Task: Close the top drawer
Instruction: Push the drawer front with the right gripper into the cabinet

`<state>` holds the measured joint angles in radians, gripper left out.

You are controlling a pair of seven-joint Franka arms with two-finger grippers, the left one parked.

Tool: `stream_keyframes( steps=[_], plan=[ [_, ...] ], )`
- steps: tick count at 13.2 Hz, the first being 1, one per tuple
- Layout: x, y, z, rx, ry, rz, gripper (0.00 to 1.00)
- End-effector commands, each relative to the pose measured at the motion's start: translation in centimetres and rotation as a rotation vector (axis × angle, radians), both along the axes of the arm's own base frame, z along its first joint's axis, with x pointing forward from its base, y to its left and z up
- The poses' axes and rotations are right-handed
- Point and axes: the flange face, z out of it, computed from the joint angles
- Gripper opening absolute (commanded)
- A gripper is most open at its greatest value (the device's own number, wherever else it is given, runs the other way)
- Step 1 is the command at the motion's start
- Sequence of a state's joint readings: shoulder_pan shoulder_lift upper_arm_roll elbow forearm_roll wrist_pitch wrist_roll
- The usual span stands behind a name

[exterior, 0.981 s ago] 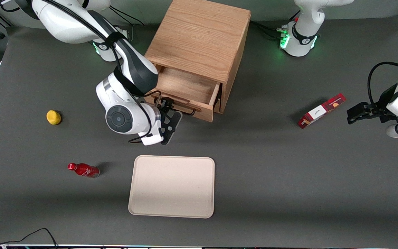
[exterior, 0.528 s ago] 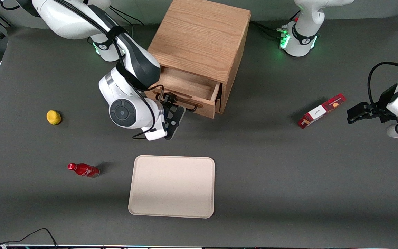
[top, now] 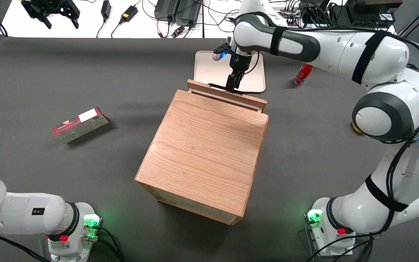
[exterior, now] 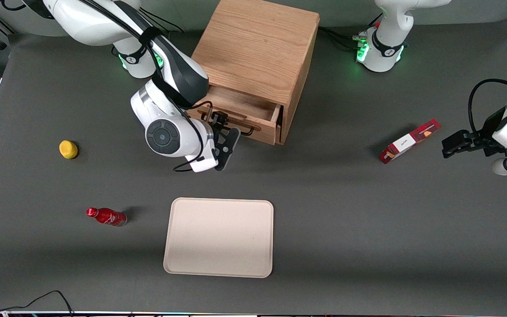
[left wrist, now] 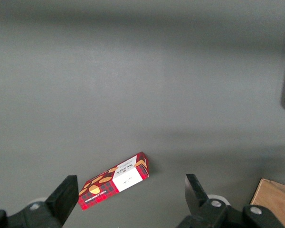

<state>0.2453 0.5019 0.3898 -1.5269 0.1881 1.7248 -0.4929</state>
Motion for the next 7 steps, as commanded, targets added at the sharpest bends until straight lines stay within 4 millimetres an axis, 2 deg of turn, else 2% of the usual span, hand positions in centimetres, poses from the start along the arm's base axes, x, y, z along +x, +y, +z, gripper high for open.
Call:
stream_keyframes(
  steps=[1,7],
  plan=[
    [-2.0,0.9,1.0,0.017,0.018,-0.012,1.00],
    [-4.0,2.2,1.2,0.010,0.032,-0.004,1.00]
  ],
)
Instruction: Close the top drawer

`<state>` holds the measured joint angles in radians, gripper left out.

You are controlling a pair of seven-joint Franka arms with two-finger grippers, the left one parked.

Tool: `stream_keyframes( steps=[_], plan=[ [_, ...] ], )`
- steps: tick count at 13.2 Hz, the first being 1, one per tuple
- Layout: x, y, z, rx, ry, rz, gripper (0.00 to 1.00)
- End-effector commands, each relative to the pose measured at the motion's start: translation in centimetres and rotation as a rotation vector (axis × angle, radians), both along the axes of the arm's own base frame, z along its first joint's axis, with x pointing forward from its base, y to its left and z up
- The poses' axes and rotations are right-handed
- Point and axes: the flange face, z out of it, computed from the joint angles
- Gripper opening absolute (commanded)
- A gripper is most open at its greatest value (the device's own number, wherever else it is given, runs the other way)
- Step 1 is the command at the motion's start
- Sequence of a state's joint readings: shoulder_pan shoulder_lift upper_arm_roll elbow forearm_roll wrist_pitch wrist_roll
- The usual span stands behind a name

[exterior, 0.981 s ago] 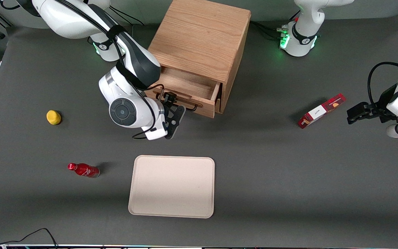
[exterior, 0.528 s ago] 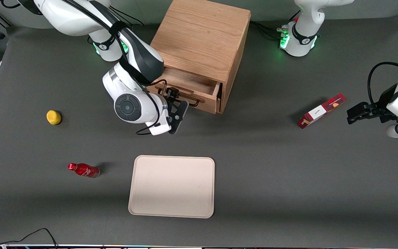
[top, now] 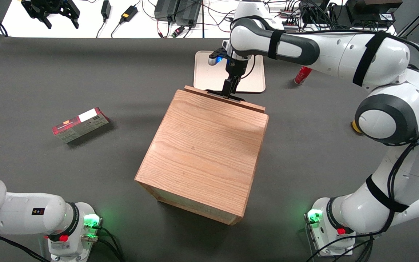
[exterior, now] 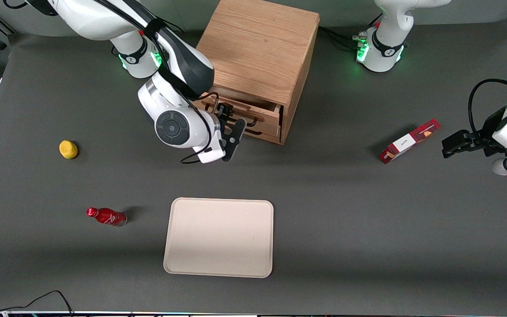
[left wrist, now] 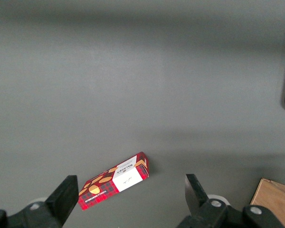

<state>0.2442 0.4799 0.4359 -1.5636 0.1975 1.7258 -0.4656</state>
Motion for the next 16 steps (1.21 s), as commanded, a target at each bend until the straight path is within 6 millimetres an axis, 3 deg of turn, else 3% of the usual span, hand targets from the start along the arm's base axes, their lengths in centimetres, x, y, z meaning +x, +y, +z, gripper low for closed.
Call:
stream_keyframes(
  steps=[1,10,16],
  plan=[
    [-1.8,0.3,0.9,0.005,0.012,-0.021,1.00],
    [-4.5,1.9,1.3,0.021,0.036,-0.030,1.00],
    [-3.1,1.3,5.2,0.058,0.018,-0.052,1.00]
  ],
)
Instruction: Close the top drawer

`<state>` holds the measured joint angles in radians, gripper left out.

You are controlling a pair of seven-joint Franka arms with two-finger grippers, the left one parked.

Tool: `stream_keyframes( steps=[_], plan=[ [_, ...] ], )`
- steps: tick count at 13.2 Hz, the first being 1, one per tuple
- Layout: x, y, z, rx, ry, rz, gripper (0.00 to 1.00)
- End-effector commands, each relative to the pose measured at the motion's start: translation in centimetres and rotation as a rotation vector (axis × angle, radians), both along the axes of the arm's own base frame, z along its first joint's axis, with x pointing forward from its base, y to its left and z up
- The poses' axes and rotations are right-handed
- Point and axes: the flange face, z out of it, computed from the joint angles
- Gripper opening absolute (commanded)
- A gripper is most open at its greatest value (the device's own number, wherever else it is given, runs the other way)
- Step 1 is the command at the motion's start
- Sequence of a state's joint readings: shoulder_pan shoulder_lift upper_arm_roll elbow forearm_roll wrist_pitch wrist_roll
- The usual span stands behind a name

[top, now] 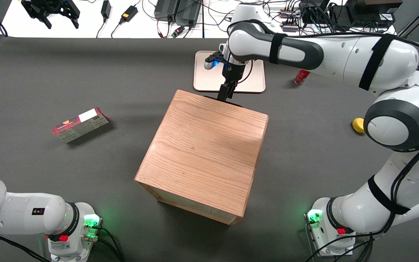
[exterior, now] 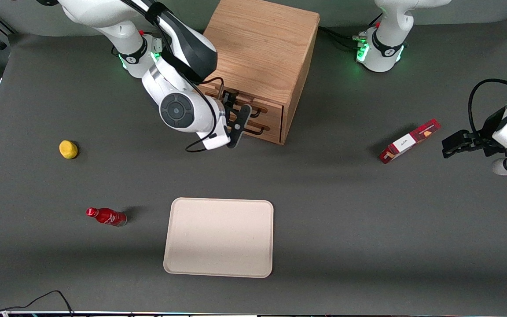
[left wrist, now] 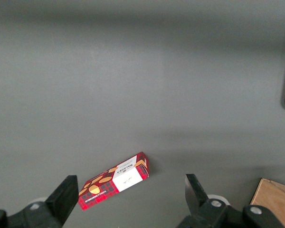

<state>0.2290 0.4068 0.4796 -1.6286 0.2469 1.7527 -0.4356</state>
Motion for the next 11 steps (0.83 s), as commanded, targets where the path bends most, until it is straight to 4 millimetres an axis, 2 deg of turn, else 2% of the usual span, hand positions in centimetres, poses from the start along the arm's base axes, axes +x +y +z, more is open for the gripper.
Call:
stream_keyframes(
  steps=[1,3,5,7,9,10,11],
  plan=[
    [-0.1,0.0,3.8,0.033,0.023,-0.030,1.00],
    [0.2,-0.6,5.9,0.059,0.047,-0.042,1.00],
    [-0.3,-1.0,8.8,0.077,0.003,-0.051,1.00],
    [-1.9,-1.3,13.5,0.063,-0.066,-0.112,1.00],
    [-4.7,-2.0,19.7,0.004,-0.143,-0.301,1.00],
    [-6.4,-2.9,22.4,-0.031,-0.185,-0.377,1.00],
    [-7.4,-4.6,23.9,-0.100,-0.186,-0.458,1.00]
  ],
)
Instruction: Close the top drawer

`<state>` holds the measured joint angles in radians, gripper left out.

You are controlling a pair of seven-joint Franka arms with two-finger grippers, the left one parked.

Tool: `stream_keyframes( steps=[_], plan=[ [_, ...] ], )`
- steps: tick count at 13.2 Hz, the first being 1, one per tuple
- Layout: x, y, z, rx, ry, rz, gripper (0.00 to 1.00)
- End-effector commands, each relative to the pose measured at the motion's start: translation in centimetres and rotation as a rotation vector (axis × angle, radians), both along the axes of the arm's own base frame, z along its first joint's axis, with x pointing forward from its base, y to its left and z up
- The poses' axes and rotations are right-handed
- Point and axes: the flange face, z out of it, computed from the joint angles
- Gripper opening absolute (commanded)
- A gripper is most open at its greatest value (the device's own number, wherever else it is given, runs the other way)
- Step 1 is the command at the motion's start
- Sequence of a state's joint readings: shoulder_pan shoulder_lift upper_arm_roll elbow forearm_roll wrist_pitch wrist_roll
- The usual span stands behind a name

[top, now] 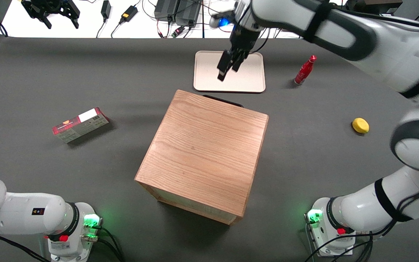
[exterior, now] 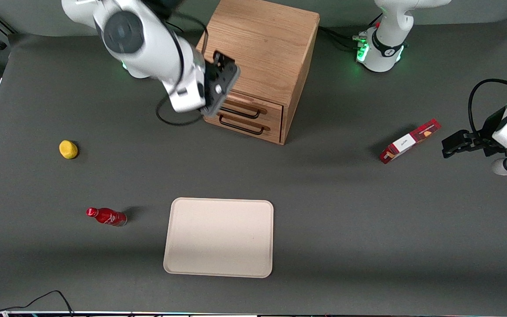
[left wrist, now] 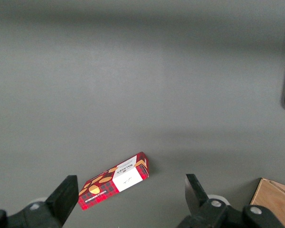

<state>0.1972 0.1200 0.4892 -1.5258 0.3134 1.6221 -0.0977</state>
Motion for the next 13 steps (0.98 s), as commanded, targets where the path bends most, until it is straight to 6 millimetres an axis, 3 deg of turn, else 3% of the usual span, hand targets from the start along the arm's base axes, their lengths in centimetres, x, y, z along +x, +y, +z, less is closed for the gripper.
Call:
stream_keyframes(
  steps=[1,3,5,7,8,10,12,13],
  plan=[
    [-3.7,-5.4,5.4,-0.164,-0.018,-0.275,1.00],
    [-2.9,-11.9,7.9,-0.262,-0.023,-0.504,1.00],
    [-2.1,-18.5,10.8,-0.343,-0.142,-0.636,1.00],
    [-1.5,-24.1,12.0,-0.348,-0.126,-0.732,1.00],
    [-1.4,-26.2,11.7,-0.371,-0.087,-0.763,1.00],
    [-1.8,-28.1,10.6,-0.433,-0.097,-0.798,1.00],
    [-0.5,-32.5,7.1,-0.404,-0.098,-0.890,1.00],
    [-0.1,-33.7,4.8,-0.393,-0.092,-0.910,1.00]
  ],
)
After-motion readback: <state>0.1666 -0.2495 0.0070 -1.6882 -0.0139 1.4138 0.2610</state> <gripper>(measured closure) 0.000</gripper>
